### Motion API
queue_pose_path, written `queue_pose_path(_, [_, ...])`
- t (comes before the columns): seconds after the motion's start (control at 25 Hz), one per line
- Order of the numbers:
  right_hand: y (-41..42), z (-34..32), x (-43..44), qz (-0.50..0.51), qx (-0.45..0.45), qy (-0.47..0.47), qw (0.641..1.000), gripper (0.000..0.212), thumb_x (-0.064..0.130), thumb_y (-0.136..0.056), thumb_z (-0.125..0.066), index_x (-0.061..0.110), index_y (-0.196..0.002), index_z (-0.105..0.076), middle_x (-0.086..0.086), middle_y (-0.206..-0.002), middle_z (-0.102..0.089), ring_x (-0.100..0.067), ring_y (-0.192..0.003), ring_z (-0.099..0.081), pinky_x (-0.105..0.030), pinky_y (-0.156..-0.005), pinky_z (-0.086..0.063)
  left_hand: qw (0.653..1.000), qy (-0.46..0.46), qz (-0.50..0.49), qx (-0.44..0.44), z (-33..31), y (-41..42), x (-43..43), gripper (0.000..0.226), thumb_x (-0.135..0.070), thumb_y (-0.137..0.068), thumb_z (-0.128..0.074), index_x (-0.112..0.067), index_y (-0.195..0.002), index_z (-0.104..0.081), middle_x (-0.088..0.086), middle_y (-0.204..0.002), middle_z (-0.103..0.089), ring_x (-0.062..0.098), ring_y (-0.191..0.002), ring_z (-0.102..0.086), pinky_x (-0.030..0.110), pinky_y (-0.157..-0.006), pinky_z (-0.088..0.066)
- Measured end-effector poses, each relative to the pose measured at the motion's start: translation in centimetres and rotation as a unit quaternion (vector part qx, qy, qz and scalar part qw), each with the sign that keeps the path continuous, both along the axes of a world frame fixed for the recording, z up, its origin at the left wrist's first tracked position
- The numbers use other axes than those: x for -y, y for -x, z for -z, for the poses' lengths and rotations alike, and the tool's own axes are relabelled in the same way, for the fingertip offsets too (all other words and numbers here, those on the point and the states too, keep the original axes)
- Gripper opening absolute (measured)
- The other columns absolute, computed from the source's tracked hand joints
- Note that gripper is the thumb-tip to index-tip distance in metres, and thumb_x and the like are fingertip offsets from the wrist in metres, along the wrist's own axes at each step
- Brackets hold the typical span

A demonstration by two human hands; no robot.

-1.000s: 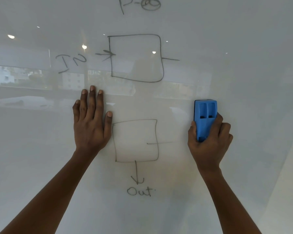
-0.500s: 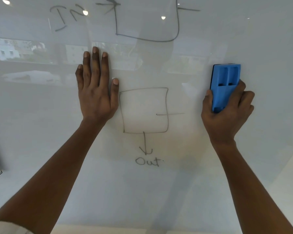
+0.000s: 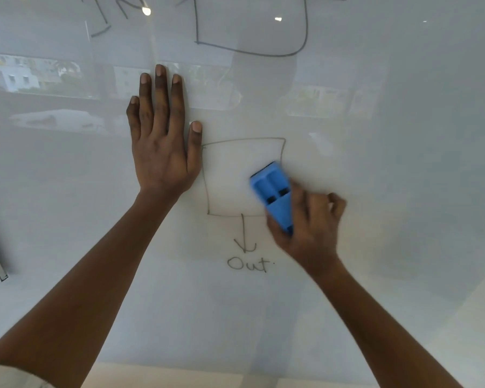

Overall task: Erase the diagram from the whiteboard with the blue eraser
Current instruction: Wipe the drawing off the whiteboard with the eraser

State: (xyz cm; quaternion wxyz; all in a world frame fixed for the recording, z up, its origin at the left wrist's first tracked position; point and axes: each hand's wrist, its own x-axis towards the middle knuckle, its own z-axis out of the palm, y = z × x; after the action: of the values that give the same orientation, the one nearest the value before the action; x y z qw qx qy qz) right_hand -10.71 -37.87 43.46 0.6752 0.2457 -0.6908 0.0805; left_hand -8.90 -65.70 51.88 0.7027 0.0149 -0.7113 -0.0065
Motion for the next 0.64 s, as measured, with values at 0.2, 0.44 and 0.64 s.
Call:
queue_pose_path(0.2, [-0.5, 9.2, 2.1, -0.04, 0.003, -0.239, 0.97, 0.053, 0.037, -0.09, -0.063, 0.007, -0.133, -0.058, -0.009, -0.097, -0.053, -0.026, -0.081, -0.055, -0.048, -0.083, -0.04, 1.0, 0.001, -0.002, -0.002, 0.1, 0.1, 0.1, 0.063, -0.035, -0.117, -0.035, -0.001, -0.171, -0.029, 0.026, -0.176, -0.029, 0.045, -0.164, -0.025, 0.054, -0.136, -0.017])
queue_pose_path(0.44, [-0.8, 7.1, 0.5, -0.027, -0.028, -0.298, 0.954, 0.051, 0.039, -0.091, -0.062, 0.012, -0.134, -0.06, -0.004, -0.109, -0.057, -0.025, -0.083, -0.062, -0.045, -0.083, -0.037, 1.0, 0.006, -0.002, -0.01, 0.1, 0.2, 0.3, 0.064, -0.035, -0.116, -0.034, 0.001, -0.169, -0.032, 0.027, -0.175, -0.031, 0.047, -0.163, -0.027, 0.054, -0.135, -0.018])
queue_pose_path(0.64, [1.2, -5.2, -3.3, 0.043, -0.079, 0.018, 0.996, 0.057, 0.047, -0.091, -0.068, 0.003, -0.127, -0.06, -0.011, -0.109, -0.051, -0.028, -0.087, -0.051, -0.047, -0.087, -0.036, 1.0, 0.007, -0.018, -0.016, 0.1, 0.4, 0.3, 0.065, -0.039, -0.117, -0.029, 0.0, -0.169, -0.032, 0.027, -0.174, -0.032, 0.046, -0.163, -0.027, 0.049, -0.136, -0.013])
